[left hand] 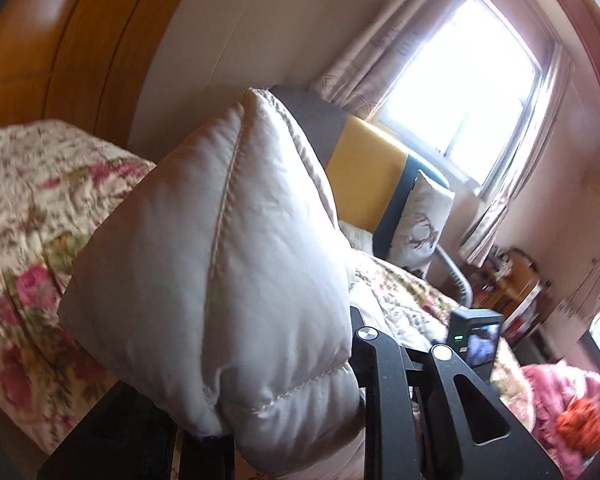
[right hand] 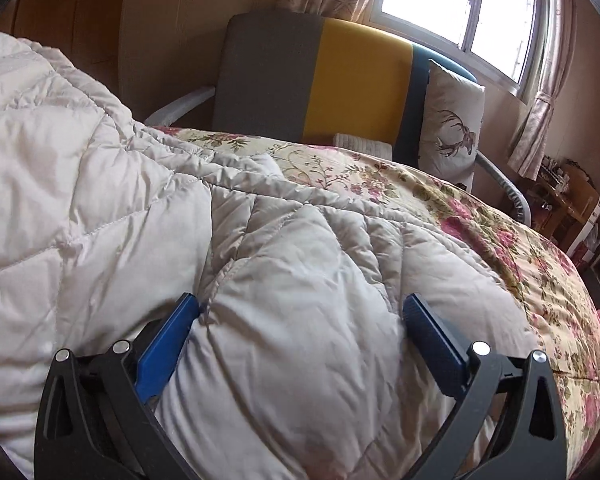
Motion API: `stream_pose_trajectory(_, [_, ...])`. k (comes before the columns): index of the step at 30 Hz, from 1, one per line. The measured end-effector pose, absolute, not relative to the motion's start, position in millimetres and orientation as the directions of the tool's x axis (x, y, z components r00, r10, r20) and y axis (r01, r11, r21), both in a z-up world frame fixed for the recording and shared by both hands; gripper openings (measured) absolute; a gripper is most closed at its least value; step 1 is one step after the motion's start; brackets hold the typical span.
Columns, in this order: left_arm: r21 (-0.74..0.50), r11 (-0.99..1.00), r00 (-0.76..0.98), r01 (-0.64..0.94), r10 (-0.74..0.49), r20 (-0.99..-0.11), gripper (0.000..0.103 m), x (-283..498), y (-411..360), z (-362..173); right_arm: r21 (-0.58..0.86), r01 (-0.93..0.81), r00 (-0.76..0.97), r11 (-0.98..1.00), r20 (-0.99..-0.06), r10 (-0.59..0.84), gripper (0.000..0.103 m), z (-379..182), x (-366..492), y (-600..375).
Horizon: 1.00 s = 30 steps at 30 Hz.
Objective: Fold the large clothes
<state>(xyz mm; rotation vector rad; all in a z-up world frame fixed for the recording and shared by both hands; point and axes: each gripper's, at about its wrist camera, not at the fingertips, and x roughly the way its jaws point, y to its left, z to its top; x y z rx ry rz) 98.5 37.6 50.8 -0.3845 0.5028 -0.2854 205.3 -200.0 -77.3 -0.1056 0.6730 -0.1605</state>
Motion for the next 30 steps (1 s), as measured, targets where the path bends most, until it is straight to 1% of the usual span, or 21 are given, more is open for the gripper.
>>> stream_pose_trajectory(3, [-0.377, 0.913, 0.844, 0.159, -0.324, -0.427, 0.021, 96, 30, 55, -0.064, 0.108, 0.793, 0.992, -0.596, -0.124, 0.101, -65, 182, -201])
stream_pose_trajectory(5, [-0.360, 0.920, 0.844, 0.155, -0.312, -0.436, 0.021, 94, 23, 58, -0.060, 0.062, 0.773, 0.996, -0.629, -0.086, 0.101, -73, 180, -192])
stream_pose_trajectory(6, [-0.352, 0.922, 0.841, 0.159, -0.313, -0.441, 0.021, 93, 20, 59, -0.092, 0.053, 0.757, 0.994, -0.646, -0.100, 0.101, -82, 182, -186])
stream_pose_trajectory(8, [-0.321, 0.932, 0.837, 0.169, -0.308, -0.452, 0.021, 98, 10, 60, -0.129, 0.056, 0.774, 0.990, -0.621, -0.125, 0.101, -94, 182, -178])
stream_pose_trajectory(12, [-0.215, 0.956, 0.850, 0.199, -0.278, -0.447, 0.021, 96, -13, 69, -0.115, 0.062, 0.782, 0.991, -0.611, -0.120, 0.101, -100, 182, -180])
stream_pose_trajectory(15, [-0.166, 0.963, 0.855, 0.214, -0.267, -0.445, 0.021, 99, -26, 73, -0.099, 0.064, 0.779, 0.993, -0.617, -0.111, 0.101, -99, 182, -182])
stream_pose_trajectory(19, [-0.091, 0.970, 0.863, 0.225, -0.242, -0.443, 0.021, 99, -43, 76, -0.095, 0.056, 0.759, 0.994, -0.642, -0.104, 0.101, -93, 182, -189])
stream_pose_trajectory(22, [-0.006, 0.971, 0.873, 0.241, -0.220, -0.436, 0.021, 99, -60, 75, -0.072, 0.047, 0.752, 0.996, -0.654, -0.082, 0.101, -82, 176, -198])
stream_pose_trajectory(27, [0.080, 0.962, 0.886, 0.261, -0.206, -0.415, 0.021, 95, -75, 70, -0.027, 0.104, 0.775, 0.994, -0.624, -0.098, 0.101, -61, 143, -232])
stream_pose_trajectory(30, [0.139, 0.953, 0.897, 0.269, -0.195, -0.397, 0.021, 91, -88, 67, -0.054, 0.144, 0.766, 0.988, -0.627, -0.146, 0.101, -58, 127, -257])
